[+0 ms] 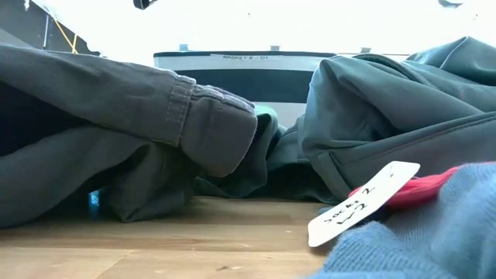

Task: Sort clothes
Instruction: Put the grey sock into the blue laundry bin

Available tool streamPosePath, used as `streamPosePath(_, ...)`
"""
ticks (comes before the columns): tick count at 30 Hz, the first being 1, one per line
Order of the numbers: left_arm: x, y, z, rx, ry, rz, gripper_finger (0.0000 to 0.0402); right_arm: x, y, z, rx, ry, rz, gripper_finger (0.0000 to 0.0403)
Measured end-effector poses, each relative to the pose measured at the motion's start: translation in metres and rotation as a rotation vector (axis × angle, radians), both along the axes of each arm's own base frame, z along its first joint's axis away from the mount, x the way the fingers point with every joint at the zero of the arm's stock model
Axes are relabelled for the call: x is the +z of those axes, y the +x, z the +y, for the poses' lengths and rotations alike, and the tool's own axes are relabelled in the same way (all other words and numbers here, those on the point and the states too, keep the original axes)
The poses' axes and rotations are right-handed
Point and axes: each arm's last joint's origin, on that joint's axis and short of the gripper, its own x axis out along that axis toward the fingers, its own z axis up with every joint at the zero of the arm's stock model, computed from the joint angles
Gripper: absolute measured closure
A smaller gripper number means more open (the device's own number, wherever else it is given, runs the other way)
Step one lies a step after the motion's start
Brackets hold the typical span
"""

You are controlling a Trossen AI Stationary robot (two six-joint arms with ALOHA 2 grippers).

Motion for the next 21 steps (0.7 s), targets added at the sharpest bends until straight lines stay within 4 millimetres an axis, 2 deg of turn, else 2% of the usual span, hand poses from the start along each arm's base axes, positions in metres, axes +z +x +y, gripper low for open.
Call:
streamPosePath(7,0.000,0.000,0.000,0.002,0.000,-0.003,0.0261,0.051,-0.002,-0.011,-0.048,-0.011,-0.199,0.0400)
streamPosePath(14,0.000,0.000,0.000,0.005,0.002,-0.002,0.0261,0.109,-0.007,-0.033,-0.097,-0.083,-0.488,0.0402)
streamPosePath(17,0.000,0.000,0.000,0.005,0.003,-0.001,0.0261,0.132,-0.011,-0.042,-0.077,-0.085,-0.555,0.0402)
streamPosePath(21,0.000,0.000,0.000,0.004,0.005,0.000,0.0261,0.144,-0.016,-0.046,-0.011,-0.054,-0.546,0.0402)
